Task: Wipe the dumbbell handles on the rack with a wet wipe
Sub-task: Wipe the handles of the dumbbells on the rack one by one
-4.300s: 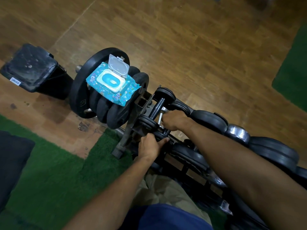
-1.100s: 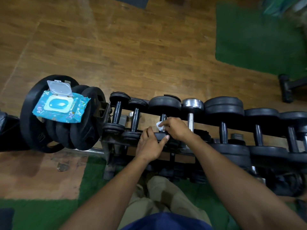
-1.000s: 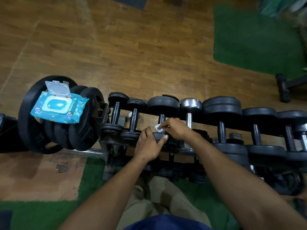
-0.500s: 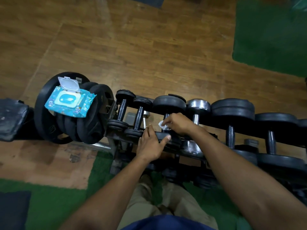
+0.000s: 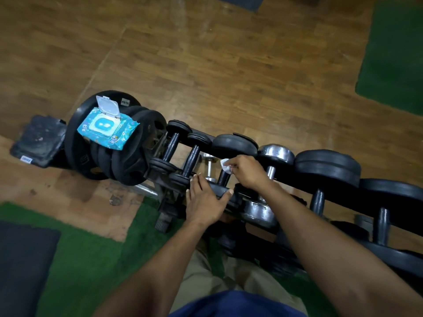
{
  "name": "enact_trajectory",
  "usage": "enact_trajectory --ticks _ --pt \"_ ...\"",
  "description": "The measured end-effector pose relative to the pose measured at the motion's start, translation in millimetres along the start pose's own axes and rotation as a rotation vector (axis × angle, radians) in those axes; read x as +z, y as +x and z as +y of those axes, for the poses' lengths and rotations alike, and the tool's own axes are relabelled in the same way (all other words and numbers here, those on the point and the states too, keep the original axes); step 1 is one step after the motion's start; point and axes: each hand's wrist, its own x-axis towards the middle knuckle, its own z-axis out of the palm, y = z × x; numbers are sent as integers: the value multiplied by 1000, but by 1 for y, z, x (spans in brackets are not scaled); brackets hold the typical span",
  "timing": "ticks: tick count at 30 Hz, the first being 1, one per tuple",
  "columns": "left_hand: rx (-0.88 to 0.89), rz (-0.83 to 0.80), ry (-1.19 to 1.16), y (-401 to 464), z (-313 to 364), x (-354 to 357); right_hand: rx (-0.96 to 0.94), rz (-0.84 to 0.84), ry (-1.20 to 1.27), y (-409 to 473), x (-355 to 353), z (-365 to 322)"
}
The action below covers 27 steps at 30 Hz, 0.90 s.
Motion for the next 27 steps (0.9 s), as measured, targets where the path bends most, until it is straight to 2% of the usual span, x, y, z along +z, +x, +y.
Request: enact_trajectory --ticks 2,5,10,14,19,23,27 --pt "12 18 45 -1 -1 2 -49 -22 14 0 4 2" --pt "7 19 79 1 -2 3 -151 -192 33 -5 11 -1" --pt "-2 2 86 1 -1 3 -53 60 -49 -7 13 5" --pt "-12 -1 72 2 0 1 -115 56 -180 -14 20 8" --pt "-24 -6 51 1 1 3 92 215 98 -14 23 1" --pt "-14 -2 40 3 0 3 239 192 207 -21 27 -5" --pt "-8 -9 41 2 -2 3 193 148 122 -24 28 -3"
